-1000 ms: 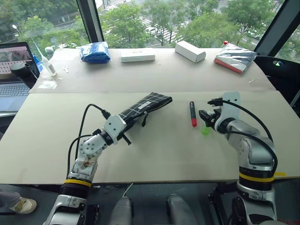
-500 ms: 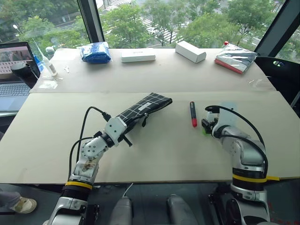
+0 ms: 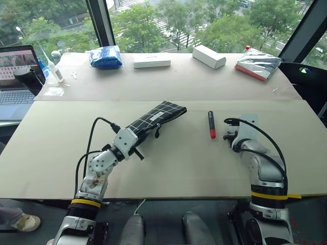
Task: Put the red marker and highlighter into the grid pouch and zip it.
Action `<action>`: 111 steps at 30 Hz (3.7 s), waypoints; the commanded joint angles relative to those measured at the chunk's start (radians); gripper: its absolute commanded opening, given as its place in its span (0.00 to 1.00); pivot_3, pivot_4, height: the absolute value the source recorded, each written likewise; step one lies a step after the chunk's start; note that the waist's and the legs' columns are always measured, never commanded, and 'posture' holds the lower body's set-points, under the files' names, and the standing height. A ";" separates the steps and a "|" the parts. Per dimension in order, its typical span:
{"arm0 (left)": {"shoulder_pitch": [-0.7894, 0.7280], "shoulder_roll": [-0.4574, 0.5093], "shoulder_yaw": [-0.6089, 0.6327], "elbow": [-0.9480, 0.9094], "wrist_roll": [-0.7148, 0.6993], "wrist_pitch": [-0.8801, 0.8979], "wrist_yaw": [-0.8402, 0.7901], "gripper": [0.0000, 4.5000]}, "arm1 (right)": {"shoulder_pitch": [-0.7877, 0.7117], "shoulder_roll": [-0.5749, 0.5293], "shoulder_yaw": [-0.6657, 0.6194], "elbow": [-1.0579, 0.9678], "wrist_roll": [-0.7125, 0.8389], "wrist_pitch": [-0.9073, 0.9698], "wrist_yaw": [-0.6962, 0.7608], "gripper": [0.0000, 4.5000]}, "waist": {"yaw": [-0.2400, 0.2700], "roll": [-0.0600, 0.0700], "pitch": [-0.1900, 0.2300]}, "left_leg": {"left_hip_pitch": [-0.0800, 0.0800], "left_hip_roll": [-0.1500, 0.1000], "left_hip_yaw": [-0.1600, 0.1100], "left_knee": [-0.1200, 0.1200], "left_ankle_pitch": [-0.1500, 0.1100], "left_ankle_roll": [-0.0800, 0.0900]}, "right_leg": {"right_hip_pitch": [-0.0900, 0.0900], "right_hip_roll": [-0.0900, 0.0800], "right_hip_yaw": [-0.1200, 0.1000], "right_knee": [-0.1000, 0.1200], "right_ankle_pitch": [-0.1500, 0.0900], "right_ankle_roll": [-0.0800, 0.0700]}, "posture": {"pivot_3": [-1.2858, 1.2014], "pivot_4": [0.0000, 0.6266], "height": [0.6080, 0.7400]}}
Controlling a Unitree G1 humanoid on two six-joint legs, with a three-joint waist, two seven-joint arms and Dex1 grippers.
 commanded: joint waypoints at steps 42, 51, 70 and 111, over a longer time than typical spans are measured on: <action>0.046 0.027 0.012 -0.170 -0.019 0.041 -0.036 0.00 | -0.110 -0.429 0.373 0.209 -0.128 -1.195 0.807 0.24 | -0.010 0.002 0.002 | 0.001 0.000 0.000 -0.001 0.000 0.000 | 0.001 0.000 0.000 -0.002 0.000 0.000 | 0.52 0.24 1.00; 0.040 0.025 0.006 -0.171 -0.019 0.043 -0.045 0.00 | -0.154 -0.387 0.398 0.277 -0.214 -1.162 0.781 0.24 | -0.006 0.002 0.002 | 0.001 0.000 0.000 -0.001 0.000 0.000 | 0.001 0.000 0.000 -0.002 0.000 0.000 | 0.52 0.24 1.00; 0.049 0.029 -0.016 -0.175 -0.012 0.030 -0.054 0.00 | -0.302 -0.309 0.527 0.428 -0.354 -1.287 0.789 0.24 | -0.003 0.002 0.002 | 0.001 0.000 0.000 -0.001 0.000 0.000 | 0.001 0.000 0.000 -0.002 0.000 0.000 | 0.52 0.24 1.00; 0.054 0.035 0.007 -0.179 -0.055 0.048 -0.070 0.00 | -0.263 -0.388 0.229 0.275 0.296 -0.837 0.896 0.89 | -0.012 0.002 0.002 | 0.002 0.000 0.000 0.001 0.000 0.000 | 0.002 -0.001 0.001 0.001 0.001 -0.001 | 0.52 0.24 1.00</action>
